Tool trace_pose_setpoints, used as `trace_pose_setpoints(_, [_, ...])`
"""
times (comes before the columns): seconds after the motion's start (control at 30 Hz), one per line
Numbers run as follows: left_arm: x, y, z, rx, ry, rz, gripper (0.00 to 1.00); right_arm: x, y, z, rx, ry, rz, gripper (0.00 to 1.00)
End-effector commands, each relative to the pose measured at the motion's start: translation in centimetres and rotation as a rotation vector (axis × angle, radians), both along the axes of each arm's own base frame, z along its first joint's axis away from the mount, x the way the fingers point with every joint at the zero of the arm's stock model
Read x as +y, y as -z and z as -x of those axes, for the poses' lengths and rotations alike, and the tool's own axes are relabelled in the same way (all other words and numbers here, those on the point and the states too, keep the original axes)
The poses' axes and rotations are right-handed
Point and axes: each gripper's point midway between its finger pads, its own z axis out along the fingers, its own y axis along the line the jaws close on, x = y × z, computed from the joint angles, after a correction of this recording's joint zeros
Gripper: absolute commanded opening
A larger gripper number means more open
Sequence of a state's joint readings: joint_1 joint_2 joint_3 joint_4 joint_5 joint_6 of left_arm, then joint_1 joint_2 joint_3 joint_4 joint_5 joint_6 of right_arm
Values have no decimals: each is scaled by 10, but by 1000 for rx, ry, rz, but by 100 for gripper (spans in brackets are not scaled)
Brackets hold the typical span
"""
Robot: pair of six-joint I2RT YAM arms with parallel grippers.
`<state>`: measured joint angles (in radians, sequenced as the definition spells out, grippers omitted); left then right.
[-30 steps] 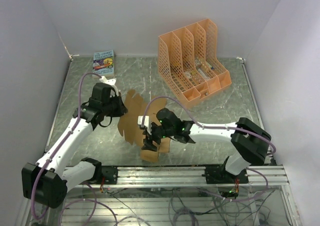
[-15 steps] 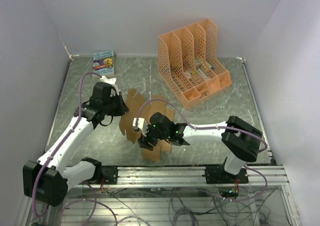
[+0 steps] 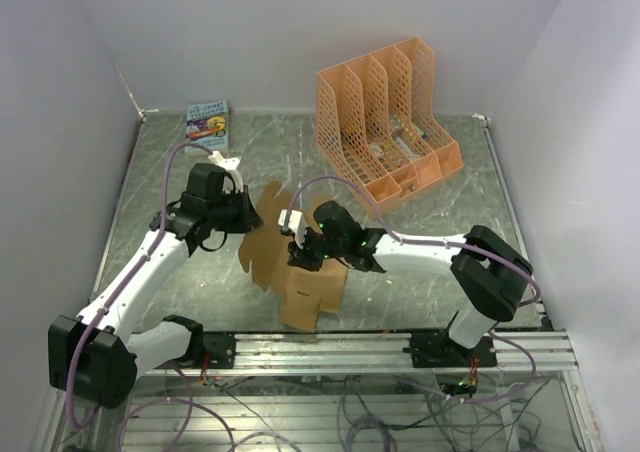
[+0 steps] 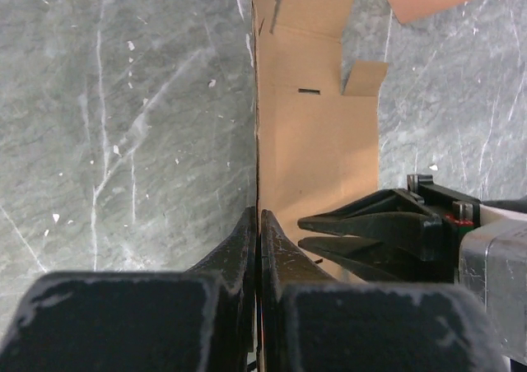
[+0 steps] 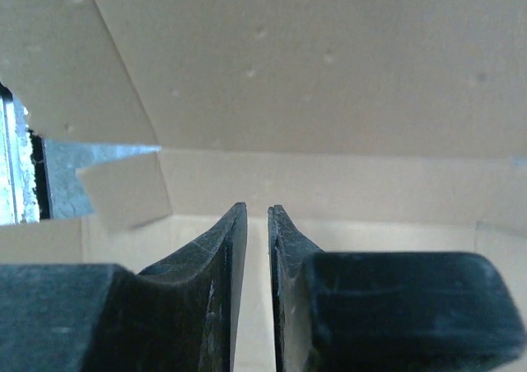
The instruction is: Fold the paper box
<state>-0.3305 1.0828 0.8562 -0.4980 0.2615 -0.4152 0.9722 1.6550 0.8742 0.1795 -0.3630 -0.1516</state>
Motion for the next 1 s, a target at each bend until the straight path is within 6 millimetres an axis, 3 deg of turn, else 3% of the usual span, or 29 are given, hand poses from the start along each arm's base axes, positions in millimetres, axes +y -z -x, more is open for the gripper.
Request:
trace_pose_setpoints(0.0, [-13, -15, -2, -33, 100, 39, 7, 9, 5, 7, 78, -69, 3, 17])
trace_pose_setpoints(0.13, [-10, -14, -2, -28, 91, 22, 7, 7, 3, 0, 94, -63, 11, 17])
trace_pose_setpoints(0.2, [-7, -14, -3, -36, 90, -5, 7, -2, -17, -13, 102, -78, -37, 20])
trace_pose_setpoints(0.27, [-5, -16, -5, -56, 111, -32, 7, -25, -41, -34, 151, -92, -117, 25])
trace_pose_setpoints(0.3, [-5, -17, -6, -69, 127, -43, 7, -38, -56, -35, 176, -152, -177, 31])
trace_pose_setpoints(0.33, [-5, -20, -8, -85, 141, -48, 7, -56, -66, -48, 161, -152, -213, 39])
trace_pose_setpoints(0.43, [-8, -28, -12, -145, 196, -65, 7, -83, -80, -65, 77, -144, -257, 66])
trace_pose_setpoints(0.53, [-8, -37, -17, -206, 241, -91, 7, -99, -86, -83, 36, -133, -285, 73])
trace_pose_setpoints(0.77, [-11, -67, -17, -361, 361, -137, 7, -94, -75, -105, 50, -235, -301, 74])
trace_pose_setpoints(0.97, [-15, -78, -8, -425, 437, -134, 7, -86, -76, -127, 9, -218, -294, 73])
